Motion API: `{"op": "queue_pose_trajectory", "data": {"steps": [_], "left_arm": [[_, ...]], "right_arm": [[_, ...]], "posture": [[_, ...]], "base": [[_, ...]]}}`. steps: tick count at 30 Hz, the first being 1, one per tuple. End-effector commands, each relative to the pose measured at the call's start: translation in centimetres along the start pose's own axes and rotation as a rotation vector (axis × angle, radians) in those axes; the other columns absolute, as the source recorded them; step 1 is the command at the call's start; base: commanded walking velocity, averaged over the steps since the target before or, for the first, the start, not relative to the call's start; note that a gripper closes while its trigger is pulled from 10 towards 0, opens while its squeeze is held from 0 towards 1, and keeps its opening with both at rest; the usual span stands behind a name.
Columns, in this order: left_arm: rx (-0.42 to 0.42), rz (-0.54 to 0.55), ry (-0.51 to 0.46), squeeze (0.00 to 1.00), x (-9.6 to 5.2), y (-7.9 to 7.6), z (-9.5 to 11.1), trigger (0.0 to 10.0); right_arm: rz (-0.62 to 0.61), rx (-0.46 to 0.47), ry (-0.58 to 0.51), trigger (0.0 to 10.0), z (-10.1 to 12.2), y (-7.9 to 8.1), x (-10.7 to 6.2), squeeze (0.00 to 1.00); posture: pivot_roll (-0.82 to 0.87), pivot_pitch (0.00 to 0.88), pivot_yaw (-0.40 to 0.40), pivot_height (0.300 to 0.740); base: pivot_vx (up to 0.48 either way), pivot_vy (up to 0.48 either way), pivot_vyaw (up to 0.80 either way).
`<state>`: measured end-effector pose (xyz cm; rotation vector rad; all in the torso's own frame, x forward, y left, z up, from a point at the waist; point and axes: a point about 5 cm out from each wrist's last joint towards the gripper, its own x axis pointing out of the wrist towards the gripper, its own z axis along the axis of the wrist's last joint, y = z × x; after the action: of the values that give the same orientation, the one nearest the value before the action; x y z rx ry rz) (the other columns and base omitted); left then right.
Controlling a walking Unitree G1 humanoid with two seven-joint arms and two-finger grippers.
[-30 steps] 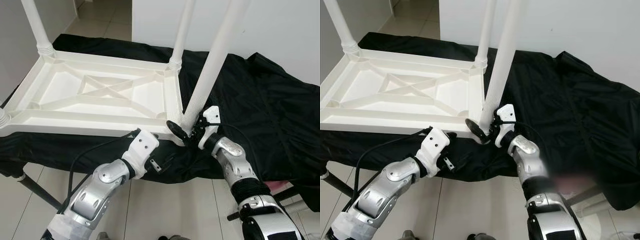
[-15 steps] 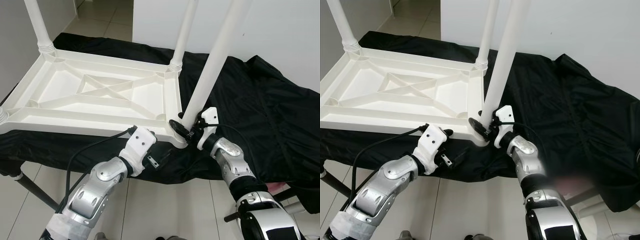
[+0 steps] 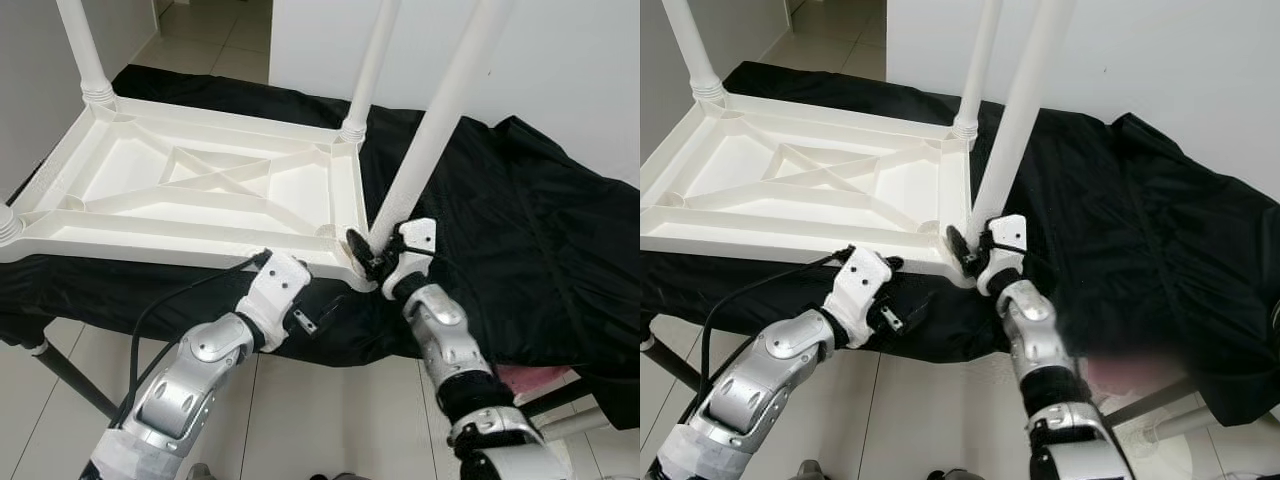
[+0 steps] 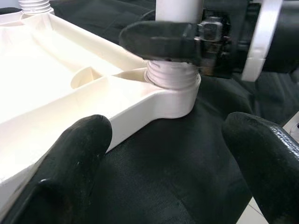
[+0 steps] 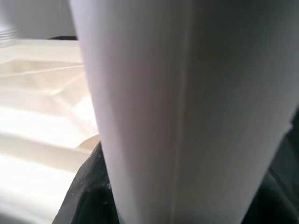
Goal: Building children table
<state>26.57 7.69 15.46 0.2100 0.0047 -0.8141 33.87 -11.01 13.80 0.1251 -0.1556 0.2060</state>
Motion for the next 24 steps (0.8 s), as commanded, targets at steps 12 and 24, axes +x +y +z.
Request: {"op": "queue_pose_trajectory", "data": {"steps": [12, 24], "left_arm": [[-0.012, -0.024, 0.013, 0.00, 0.3, -0.5, -0.1, 10.0], [-0.022, -0.037, 0.000, 0.00, 0.5, -1.0, -0.1, 10.0]], "right_arm": [[-0.278, 0.071, 0.077, 10.0, -1.0, 1.4, -1.2, 0.00], [-0.145, 0.109, -0.005, 10.0, 0.6, 1.9, -1.6, 1.00]], "posture": [[0.09, 0.066, -0.130, 0.740], [0.08, 0.055, -0.140, 0.740]], "base": [[0.000, 0.000, 0.00], [0.000, 0.000, 0.00]]}}
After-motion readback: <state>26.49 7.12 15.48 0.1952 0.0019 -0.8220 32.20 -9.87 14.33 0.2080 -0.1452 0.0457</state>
